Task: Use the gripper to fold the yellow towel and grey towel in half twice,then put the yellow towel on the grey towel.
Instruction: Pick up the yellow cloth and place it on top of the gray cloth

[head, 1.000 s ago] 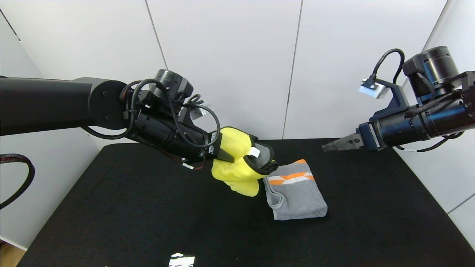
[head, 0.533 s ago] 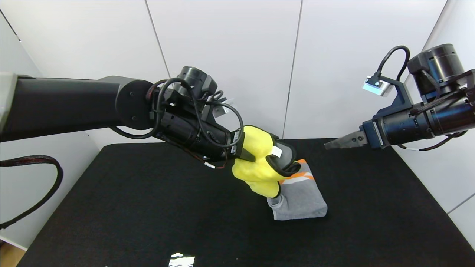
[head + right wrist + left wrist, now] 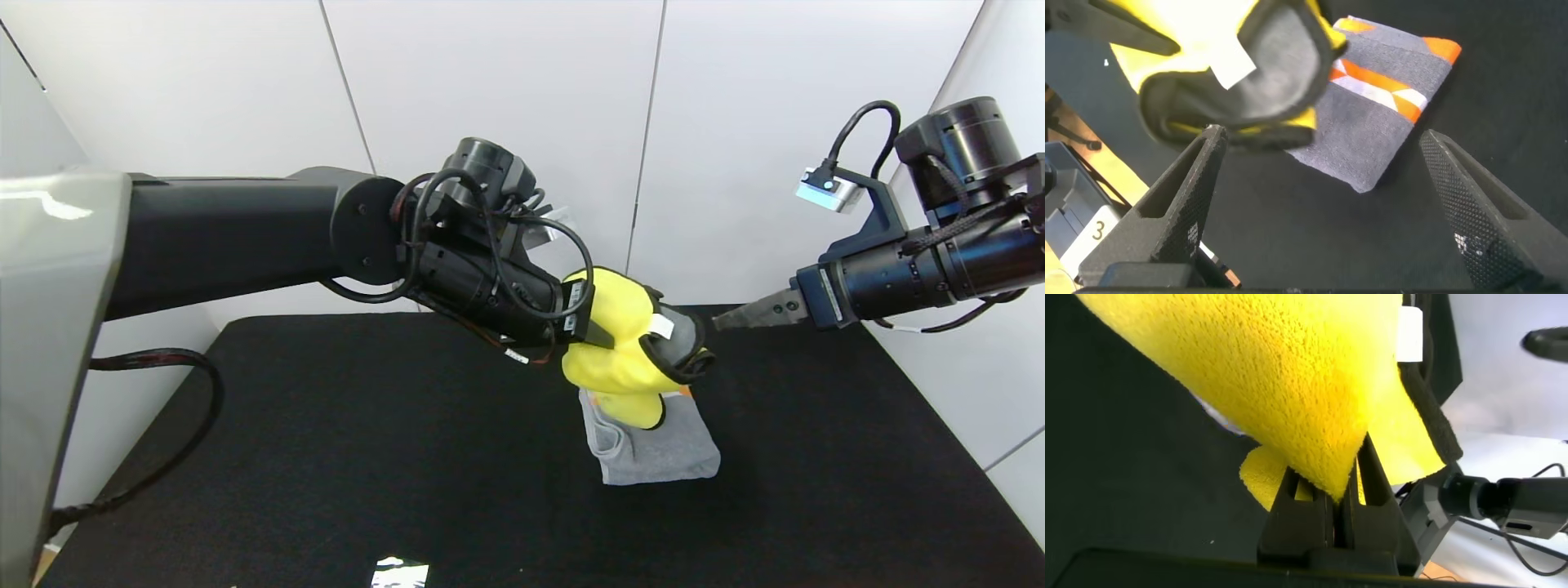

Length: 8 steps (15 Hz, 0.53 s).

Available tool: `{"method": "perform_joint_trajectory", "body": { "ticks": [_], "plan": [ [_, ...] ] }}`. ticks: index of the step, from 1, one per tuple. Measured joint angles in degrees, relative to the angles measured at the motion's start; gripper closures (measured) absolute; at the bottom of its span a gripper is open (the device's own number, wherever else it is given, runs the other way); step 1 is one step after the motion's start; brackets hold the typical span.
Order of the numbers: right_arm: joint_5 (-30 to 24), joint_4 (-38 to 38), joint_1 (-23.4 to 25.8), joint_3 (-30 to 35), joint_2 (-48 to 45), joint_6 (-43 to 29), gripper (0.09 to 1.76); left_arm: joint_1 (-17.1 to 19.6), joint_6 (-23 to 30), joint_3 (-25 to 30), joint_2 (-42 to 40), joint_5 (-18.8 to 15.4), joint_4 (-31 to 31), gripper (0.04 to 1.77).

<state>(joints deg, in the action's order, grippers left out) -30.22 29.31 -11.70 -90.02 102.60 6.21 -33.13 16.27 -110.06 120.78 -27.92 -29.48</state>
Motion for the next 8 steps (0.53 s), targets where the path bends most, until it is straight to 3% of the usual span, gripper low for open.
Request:
{"method": "perform_joint_trajectory", "body": {
  "ticks": [8],
  "plan": [
    [-0.1,-0.07,0.02,0.05,-0.8,0.11,0.14,-3.77,0.91,-3.1,4.94,-2.4,8.66,1.66]
  ]
}}
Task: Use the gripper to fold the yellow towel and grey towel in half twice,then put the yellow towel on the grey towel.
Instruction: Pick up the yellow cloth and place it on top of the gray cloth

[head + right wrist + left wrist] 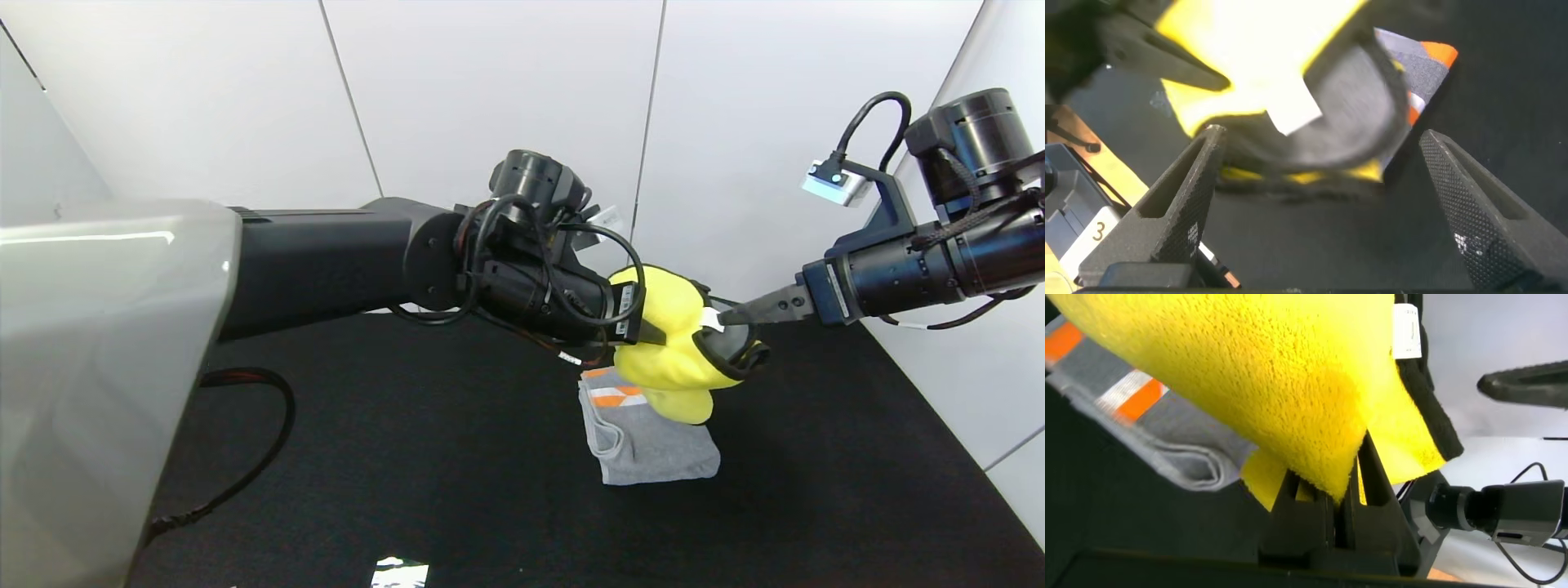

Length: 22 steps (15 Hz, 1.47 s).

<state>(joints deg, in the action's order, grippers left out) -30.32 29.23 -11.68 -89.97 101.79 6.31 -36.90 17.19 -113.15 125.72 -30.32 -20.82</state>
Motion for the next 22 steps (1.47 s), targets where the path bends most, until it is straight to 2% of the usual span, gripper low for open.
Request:
{"method": "perform_joint_trajectory", "body": {
  "ticks": [12,16,22],
  "plan": [
    [0.0,0.02,-0.74,0.63,-0.22,0.09,0.14,-5.02,-0.06,0.28,8.95,-2.61,17.7,1.66],
    [0.02,0.02,-0.85,0.89,-0.24,0.09,0.14,-4.83,-0.17,1.24,11.04,-2.41,17.49,1.66],
    [0.0,0.02,-0.99,1.02,-0.24,0.13,0.14,-2.29,-0.48,5.79,10.65,-1.76,17.3,1.66]
  ]
}}
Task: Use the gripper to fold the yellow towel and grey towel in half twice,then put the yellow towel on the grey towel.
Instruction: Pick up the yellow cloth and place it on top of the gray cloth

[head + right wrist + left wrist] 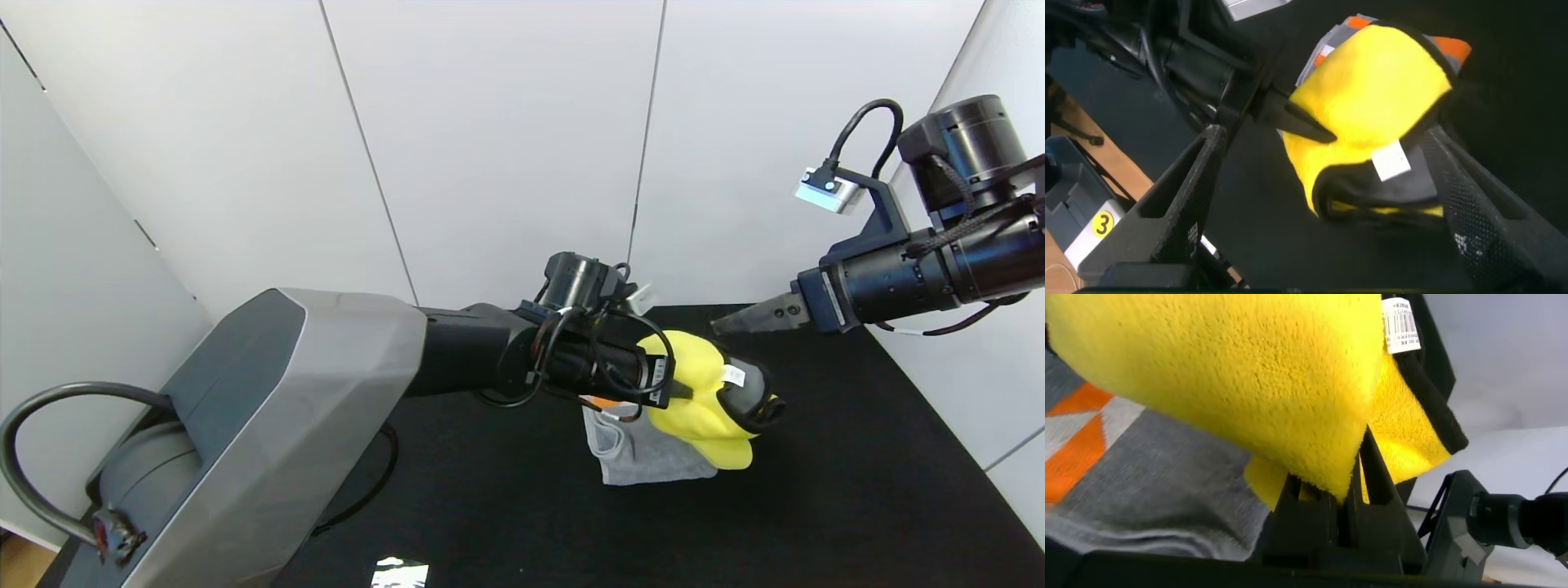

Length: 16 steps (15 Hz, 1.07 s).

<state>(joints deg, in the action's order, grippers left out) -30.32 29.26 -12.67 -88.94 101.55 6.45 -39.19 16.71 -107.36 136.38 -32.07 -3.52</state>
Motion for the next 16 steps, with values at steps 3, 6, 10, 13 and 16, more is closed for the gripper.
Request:
{"method": "perform_joint_trajectory", "body": {
  "ticks": [3,6,10,13,16],
  "plan": [
    [0.02,0.09,-0.17,0.07,0.02,-0.05,0.14,1.18,-0.16,2.99,-1.15,0.35,0.0,1.66],
    [0.05,0.09,-0.3,0.09,0.13,-0.05,0.14,2.21,-0.21,5.85,-2.01,0.63,-0.04,1.66],
    [0.07,0.09,-0.34,0.09,0.46,-0.07,0.14,2.86,-0.77,8.83,-2.67,1.07,-0.17,1.66],
    [0.1,0.11,-0.34,0.09,0.55,-0.05,0.14,2.93,-1.45,9.63,-2.72,1.21,-0.27,1.66],
    [0.11,0.09,-0.32,0.09,0.63,-0.05,0.14,2.93,-1.74,10.14,-2.76,1.23,-0.22,1.2]
  ]
}}
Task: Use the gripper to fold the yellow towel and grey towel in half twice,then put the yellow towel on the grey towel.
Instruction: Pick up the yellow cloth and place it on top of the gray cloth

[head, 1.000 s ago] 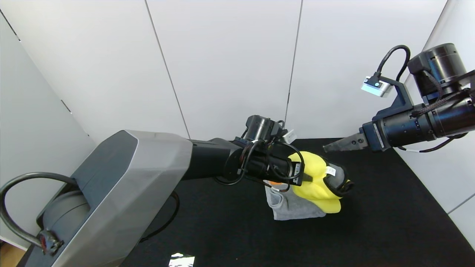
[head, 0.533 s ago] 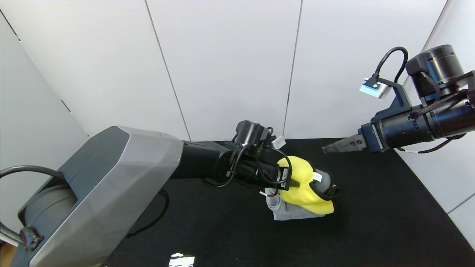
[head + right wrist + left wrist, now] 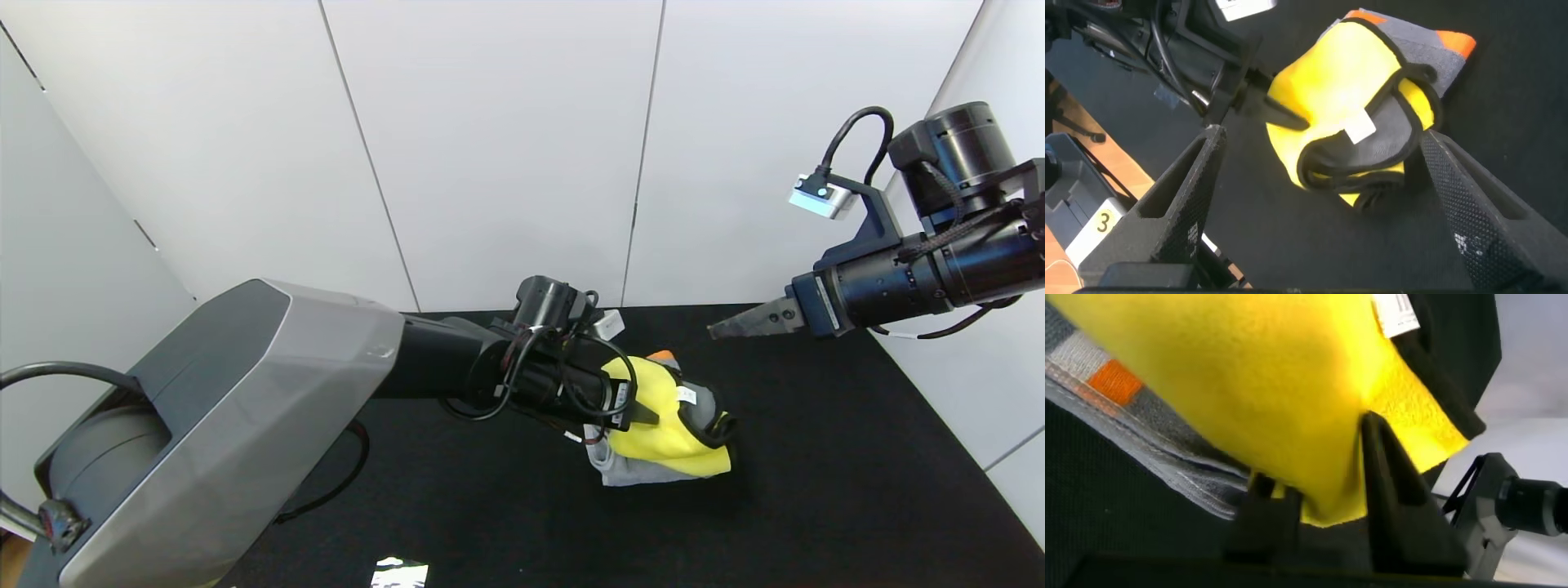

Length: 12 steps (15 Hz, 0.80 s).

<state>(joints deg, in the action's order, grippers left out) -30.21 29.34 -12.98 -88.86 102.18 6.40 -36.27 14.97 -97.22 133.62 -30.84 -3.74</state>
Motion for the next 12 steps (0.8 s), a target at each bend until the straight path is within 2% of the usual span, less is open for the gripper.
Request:
{"method": "perform_joint_trajectory", "body": {
  "ticks": [2,5,9,12],
  "plan": [
    [0.0,0.0,0.0,0.0,0.0,0.02,0.14,0.17,-0.22,0.11,-0.02,-0.02,-0.06,0.94],
    [0.0,0.02,0.0,0.0,0.0,0.0,0.14,0.79,-0.24,-0.02,-0.3,0.09,-2.3,0.67],
    [-0.01,0.0,0.0,0.0,0.07,0.0,0.14,1.84,-1.18,-0.62,-1.87,0.16,-6.33,0.44],
    [0.0,0.0,0.0,0.0,0.13,0.0,0.14,2.86,-4.3,-1.67,-3.61,1.72,-14.59,0.33]
  ]
}}
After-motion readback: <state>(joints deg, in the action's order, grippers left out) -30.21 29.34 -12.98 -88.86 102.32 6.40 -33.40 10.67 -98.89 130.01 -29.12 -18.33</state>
